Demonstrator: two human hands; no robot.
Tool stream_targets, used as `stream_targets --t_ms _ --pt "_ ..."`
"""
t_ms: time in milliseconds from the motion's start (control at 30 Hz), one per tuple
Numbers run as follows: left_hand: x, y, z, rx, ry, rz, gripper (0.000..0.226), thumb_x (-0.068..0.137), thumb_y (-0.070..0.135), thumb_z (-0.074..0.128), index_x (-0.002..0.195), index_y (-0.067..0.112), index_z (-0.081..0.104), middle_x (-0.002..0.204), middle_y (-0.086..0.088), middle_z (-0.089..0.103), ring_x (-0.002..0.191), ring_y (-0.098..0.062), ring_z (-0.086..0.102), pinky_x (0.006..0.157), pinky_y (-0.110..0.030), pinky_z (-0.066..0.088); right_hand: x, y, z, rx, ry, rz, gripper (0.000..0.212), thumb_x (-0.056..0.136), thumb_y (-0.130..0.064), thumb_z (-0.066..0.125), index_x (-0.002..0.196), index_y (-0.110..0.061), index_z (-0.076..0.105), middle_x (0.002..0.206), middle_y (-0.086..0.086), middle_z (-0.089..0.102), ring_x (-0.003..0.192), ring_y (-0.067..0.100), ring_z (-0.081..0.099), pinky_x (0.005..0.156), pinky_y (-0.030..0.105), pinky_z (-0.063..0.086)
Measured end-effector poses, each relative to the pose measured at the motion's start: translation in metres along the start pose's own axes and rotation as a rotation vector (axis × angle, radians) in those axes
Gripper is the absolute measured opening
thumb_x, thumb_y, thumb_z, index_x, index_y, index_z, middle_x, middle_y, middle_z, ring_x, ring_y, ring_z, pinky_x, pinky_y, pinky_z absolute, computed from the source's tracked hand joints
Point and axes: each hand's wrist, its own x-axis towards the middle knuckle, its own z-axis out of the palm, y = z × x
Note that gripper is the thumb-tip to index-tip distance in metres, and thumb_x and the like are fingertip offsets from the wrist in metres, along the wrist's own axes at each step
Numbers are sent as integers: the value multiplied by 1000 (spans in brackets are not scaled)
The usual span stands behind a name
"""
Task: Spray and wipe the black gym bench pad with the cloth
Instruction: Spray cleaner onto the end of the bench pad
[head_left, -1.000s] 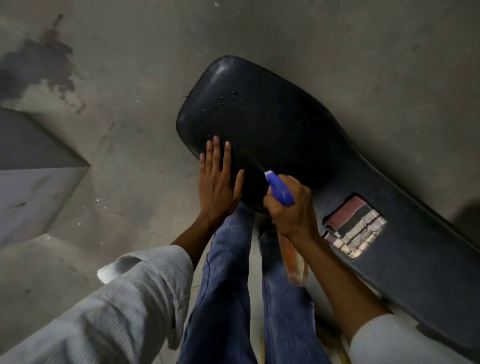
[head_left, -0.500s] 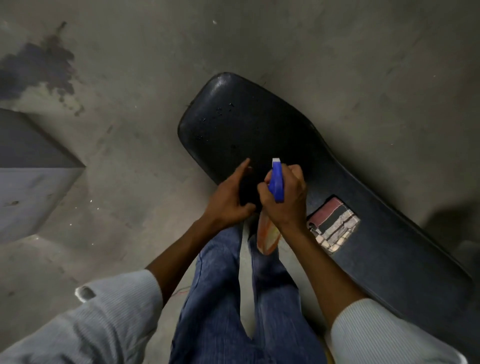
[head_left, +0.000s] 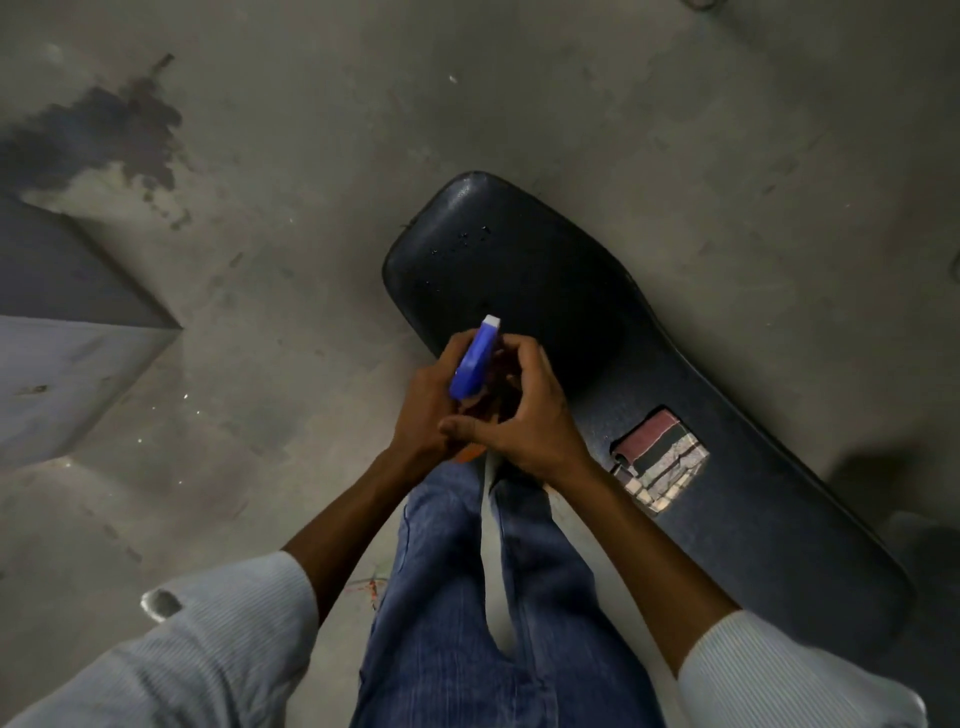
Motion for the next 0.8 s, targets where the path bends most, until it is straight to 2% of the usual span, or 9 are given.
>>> stream_targets --t_ms 67,167,267,333,400,500,567,667,800 --pt "0 -11 -6 34 21 -26 30 94 35 70 113 12 68 82 19 63 76 2 67 72 -10 48 -2 9 -6 3 -3 -18 84 68 -52 94 139 -33 52 138 -8 55 123 -3 58 96 12 53" --pt "-2 -22 -12 30 81 0 27 99 37 68 102 10 64 80 13 61 69 -11 64 66 -27 53 -2 27 -17 36 22 47 70 74 -58 81 133 -31 59 134 -7 57 122 2 62 103 29 58" --pt "-8 -23 -11 13 80 6 22 99 27 70 109 10 61 85 8 65 72 -14 66 68 -31 56 4 50 -25 54 78 148 55 82 -48 83 129 -28 61 133 -7 58 126 11 61 107 42 58" --pt "-11 -27 -8 25 69 8 18 97 24 69 112 15 63 90 3 68 78 -15 68 73 -37 58 9 63 -29 6 126 214 47 92 -35 81 133 -25 59 139 -2 55 130 18 59 101 38 58" --pt "-15 -32 -3 42 58 -2 11 98 21 68 108 23 63 89 4 66 78 -15 65 73 -41 56 13 75 -30 -113 170 240 54 97 -33 77 144 -24 53 152 3 46 138 23 53 97 30 53" --pt "-23 -40 6 137 2 -82 5 100 24 68 103 26 65 86 5 66 77 -12 63 74 -35 56 16 94 -30 -365 272 215 74 96 -35 77 158 -23 40 173 5 24 156 30 35 115 45 47" --pt "-27 -49 11 229 -32 -111 14 95 30 67 107 24 67 90 3 68 80 -17 63 77 -37 56 16 109 -32 -477 306 242 90 91 -37 82 165 -22 32 179 8 11 164 34 19 125 56 37" --pt "-26 -62 18 288 -65 -162 16 95 31 67 110 27 66 93 4 66 83 -18 63 79 -42 58 11 133 -38 -563 266 325 112 85 -41 88 171 -24 18 181 11 0 167 36 0 131 61 24" --pt "-26 -71 26 319 -67 -288 13 97 30 73 102 26 62 86 3 64 78 -17 62 80 -37 57 6 149 -39 -647 158 361 126 80 -44 93 173 -26 8 181 11 -8 167 36 -9 132 63 22"
